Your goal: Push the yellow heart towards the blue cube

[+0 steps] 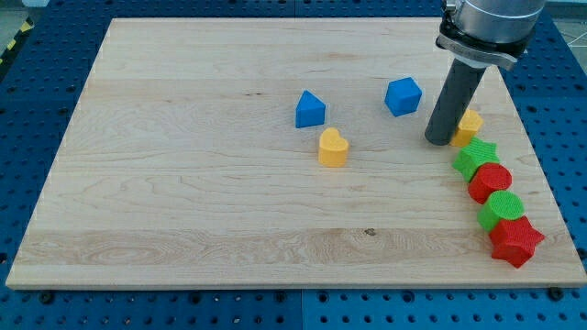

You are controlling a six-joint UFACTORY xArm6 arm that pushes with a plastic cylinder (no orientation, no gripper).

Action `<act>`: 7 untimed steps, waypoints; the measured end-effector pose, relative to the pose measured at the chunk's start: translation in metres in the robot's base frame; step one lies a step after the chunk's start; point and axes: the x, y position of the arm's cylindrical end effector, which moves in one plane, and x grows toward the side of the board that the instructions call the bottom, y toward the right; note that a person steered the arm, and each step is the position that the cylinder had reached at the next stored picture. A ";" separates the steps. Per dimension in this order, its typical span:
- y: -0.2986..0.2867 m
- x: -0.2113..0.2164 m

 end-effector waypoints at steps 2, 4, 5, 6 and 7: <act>-0.059 0.001; -0.062 0.049; -0.071 0.078; -0.108 0.081; -0.128 0.065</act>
